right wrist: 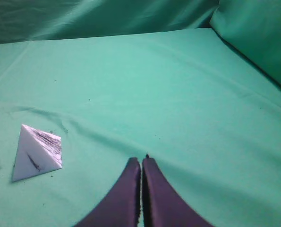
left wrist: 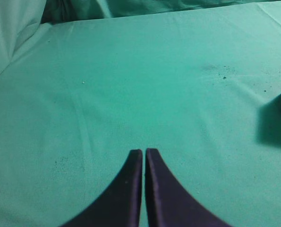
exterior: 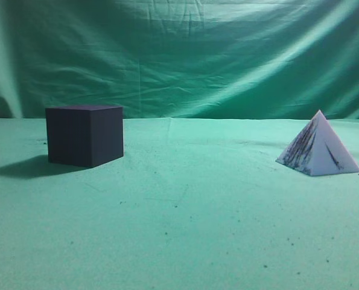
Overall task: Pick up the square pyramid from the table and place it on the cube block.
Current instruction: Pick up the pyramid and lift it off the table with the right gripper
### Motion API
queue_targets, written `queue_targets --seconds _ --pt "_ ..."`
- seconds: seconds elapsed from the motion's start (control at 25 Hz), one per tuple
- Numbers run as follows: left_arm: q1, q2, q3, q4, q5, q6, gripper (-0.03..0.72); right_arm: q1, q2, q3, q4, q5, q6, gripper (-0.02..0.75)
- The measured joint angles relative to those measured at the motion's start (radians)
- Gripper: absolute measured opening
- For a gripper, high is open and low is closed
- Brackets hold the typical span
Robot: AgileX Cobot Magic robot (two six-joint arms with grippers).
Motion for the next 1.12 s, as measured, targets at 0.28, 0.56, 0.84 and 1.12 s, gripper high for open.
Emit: queue_targets --seconds 0.28,0.56,0.84,1.12 --pt "0.0 0.0 0.0 0.0 0.0 0.0 0.0 0.0 0.0 0.0 0.0 0.0 0.0 0.0" --pt "0.0 0.0 0.0 0.0 0.0 0.0 0.0 0.0 0.0 0.0 0.0 0.0 0.0 0.0" --pt "0.0 0.0 0.0 0.0 0.0 0.0 0.0 0.0 0.0 0.0 0.0 0.0 0.0 0.0" --pt "0.0 0.0 0.0 0.0 0.0 0.0 0.0 0.0 0.0 0.0 0.095 -0.057 0.004 0.0"
